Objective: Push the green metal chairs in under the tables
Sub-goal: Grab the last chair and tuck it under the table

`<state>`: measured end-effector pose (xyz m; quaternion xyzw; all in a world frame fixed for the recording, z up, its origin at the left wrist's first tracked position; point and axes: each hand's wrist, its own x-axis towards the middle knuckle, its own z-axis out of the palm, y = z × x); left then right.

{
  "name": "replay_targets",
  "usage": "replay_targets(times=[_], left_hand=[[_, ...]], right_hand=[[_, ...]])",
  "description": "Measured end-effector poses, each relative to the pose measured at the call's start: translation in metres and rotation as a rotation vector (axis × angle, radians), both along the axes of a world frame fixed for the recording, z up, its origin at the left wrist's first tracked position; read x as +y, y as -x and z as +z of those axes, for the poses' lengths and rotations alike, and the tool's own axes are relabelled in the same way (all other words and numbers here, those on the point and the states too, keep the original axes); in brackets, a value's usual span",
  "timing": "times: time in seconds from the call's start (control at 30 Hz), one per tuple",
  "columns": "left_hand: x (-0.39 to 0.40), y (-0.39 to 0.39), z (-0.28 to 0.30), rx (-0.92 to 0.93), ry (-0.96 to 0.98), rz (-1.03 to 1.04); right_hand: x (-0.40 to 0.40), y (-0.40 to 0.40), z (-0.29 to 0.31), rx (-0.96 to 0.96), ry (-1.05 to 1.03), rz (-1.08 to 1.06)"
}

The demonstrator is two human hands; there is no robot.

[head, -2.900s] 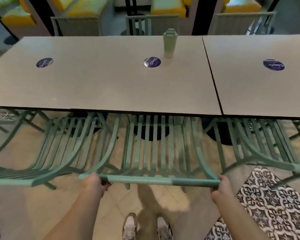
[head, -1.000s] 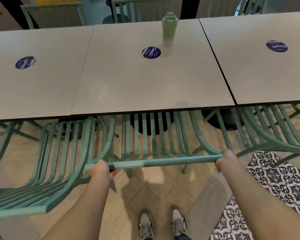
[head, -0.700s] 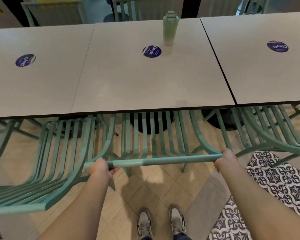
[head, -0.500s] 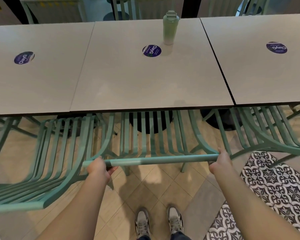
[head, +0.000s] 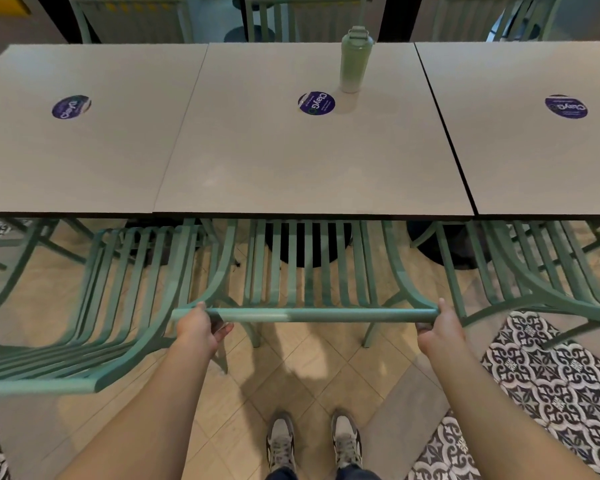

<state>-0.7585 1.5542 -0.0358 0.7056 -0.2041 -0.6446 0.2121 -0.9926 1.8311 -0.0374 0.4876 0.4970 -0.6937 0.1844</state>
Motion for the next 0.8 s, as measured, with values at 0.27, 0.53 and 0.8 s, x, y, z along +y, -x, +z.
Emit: replay_targets(times=[0.27,0.53,0.8], left_hand=[[0.015,-0.030,0.005,-0.023,0.081,-0.067],[0.037,-0.138,0.013,-0.082,0.023,0.087],[-0.031,-0.282,0.018,-0.053,0.111,0.203]], right_hand=[[-0.012,-0.053,0.003,0.179,-0.052,0.277],[-0.089,-0.180,-0.033,0.156,0.108,0.819],[-0.168,-0.292,-0.022,0.098,0.141,0.984]])
